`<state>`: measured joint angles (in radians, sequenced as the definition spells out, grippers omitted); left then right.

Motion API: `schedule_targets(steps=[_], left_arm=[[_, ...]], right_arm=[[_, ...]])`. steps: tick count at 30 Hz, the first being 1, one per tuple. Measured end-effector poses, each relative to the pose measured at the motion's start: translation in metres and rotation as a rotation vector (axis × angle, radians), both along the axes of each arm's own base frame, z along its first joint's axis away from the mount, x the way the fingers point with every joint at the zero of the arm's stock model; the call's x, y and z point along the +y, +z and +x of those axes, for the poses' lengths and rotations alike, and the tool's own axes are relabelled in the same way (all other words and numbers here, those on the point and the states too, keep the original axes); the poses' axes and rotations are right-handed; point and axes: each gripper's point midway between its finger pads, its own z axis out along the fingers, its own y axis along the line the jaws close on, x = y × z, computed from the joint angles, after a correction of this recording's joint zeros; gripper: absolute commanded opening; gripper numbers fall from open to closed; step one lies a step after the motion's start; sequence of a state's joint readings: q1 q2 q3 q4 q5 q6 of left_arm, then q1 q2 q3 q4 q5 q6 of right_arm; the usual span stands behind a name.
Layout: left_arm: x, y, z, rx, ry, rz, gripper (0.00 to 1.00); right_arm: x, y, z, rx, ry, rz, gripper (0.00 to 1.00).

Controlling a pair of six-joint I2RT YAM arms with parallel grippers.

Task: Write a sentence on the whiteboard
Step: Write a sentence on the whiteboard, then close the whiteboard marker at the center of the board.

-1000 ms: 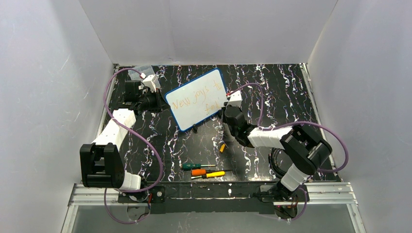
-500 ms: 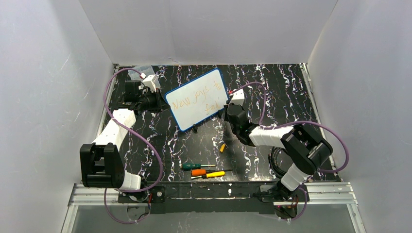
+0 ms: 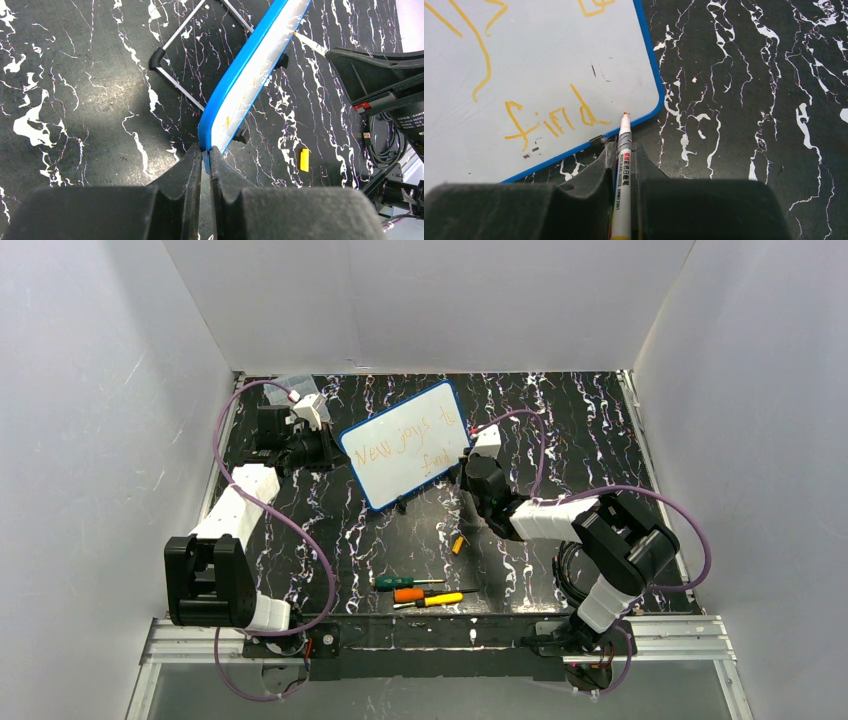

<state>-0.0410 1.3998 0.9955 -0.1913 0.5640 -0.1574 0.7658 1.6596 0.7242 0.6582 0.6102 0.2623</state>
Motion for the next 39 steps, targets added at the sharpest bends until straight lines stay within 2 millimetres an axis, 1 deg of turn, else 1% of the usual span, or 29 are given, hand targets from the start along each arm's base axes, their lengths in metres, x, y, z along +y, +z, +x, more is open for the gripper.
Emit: schedule_targets(steps=[16, 19, 22, 24, 26, 28, 30, 31, 32, 34, 36, 39], left_arm=[[0.001, 0.0, 0.0, 0.001, 0.003, 0.0, 0.0], [0.003, 0.0, 0.0, 0.003, 0.008, 0.0, 0.12], [0.005, 0.0, 0.0, 0.003, 0.017, 0.003, 0.29], [0.008, 0.0, -0.003, -0.002, 0.027, 0.011, 0.41], [0.012, 0.003, -0.008, -0.009, 0.044, 0.021, 0.54], [0.016, 0.006, -0.013, -0.023, 0.059, 0.037, 0.63], [0.019, 0.008, -0.019, -0.039, 0.074, 0.051, 0.68], [0.021, 0.01, -0.023, -0.044, 0.081, 0.059, 0.75], [0.023, 0.012, -0.03, -0.056, 0.091, 0.068, 0.78], [0.025, 0.016, -0.035, -0.079, 0.1, 0.078, 0.79], [0.028, 0.019, -0.046, -0.107, 0.11, 0.091, 0.8], [0.03, 0.03, -0.06, -0.172, 0.116, 0.115, 0.8]], right_arm=[[0.0, 0.0, 0.0, -0.001, 0.0, 0.001, 0.01], [0.0, 0.001, 0.0, 0.0, 0.0, 0.001, 0.01], [-0.005, 0.011, -0.004, -0.004, -0.007, 0.006, 0.01], [-0.012, 0.027, -0.01, -0.019, -0.015, 0.018, 0.01], [-0.022, 0.05, -0.018, -0.046, -0.024, 0.044, 0.01], [-0.032, 0.074, -0.026, -0.076, -0.035, 0.074, 0.01], [-0.042, 0.094, -0.035, -0.096, -0.045, 0.097, 0.01], [-0.046, 0.102, -0.04, -0.103, -0.045, 0.106, 0.01], [-0.052, 0.111, -0.046, -0.106, -0.045, 0.113, 0.01], [-0.06, 0.12, -0.057, -0.102, -0.038, 0.114, 0.01], [-0.066, 0.121, -0.069, -0.068, -0.011, 0.097, 0.01], [-0.067, 0.116, -0.086, 0.005, 0.051, 0.06, 0.01]])
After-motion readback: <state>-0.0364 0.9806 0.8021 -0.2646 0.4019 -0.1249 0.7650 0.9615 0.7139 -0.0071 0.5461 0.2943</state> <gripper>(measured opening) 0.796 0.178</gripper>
